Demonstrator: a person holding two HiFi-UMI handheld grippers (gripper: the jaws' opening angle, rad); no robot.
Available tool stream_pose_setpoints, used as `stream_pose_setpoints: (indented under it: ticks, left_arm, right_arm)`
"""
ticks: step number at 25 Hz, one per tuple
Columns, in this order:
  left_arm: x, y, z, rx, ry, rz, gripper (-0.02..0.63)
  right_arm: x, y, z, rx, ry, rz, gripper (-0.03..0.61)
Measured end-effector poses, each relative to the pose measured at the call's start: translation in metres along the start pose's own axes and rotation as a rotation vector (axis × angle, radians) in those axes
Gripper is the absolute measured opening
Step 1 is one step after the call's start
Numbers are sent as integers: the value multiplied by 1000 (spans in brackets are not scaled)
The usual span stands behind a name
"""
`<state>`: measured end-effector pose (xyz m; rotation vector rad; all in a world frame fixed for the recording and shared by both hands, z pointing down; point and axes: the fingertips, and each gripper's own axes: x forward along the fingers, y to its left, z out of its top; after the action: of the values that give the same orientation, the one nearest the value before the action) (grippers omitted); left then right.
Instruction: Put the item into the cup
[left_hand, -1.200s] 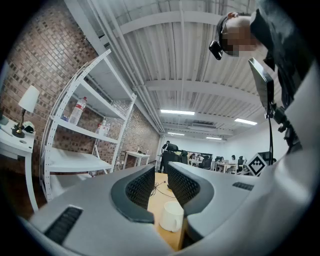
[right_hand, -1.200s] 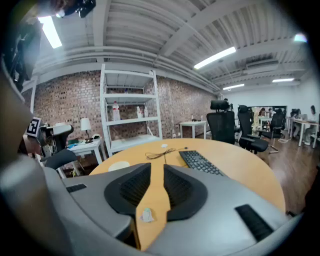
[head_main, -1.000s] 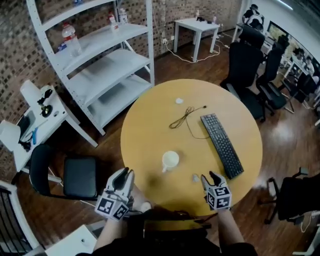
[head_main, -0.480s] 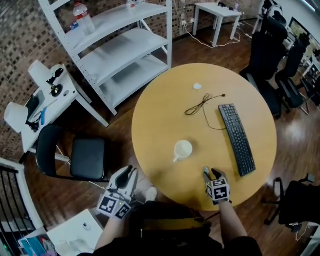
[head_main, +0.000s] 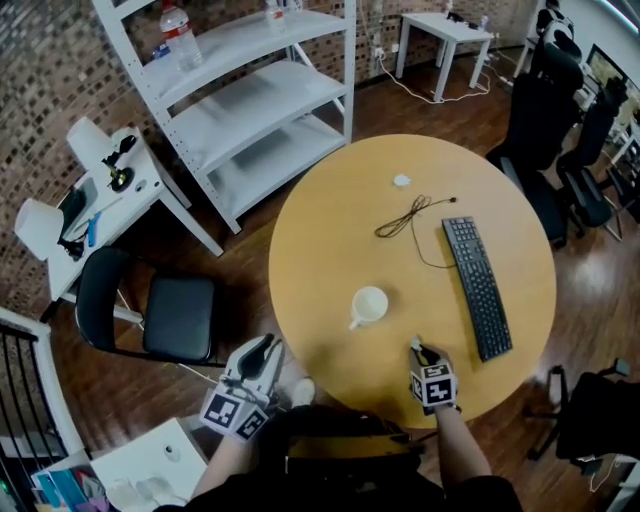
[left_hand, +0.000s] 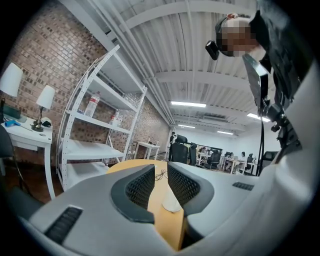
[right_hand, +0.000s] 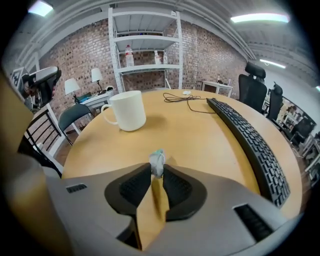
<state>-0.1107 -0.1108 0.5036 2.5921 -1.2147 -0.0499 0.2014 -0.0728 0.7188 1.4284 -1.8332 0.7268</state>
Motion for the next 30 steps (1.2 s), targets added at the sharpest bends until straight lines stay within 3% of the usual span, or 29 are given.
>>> stream_pose_setpoints:
  ticks: [6,12,22,30]
  left_arm:
    - [14,2,9,12,-34,-35,74]
    - [11,15,29,5,-99,-17,74]
    - [-32,55,36,-32,-168,113,74]
    - [-58,72,41,-39,-189,189,74]
  right_arm:
    - [-29,-2,57,-17,-161,0,78]
    - [-58,27,139,-131,-318,50,78]
    - [-36,72,186,-220,-343,158,78]
    - [-11,71,180,-219,-290,170,106]
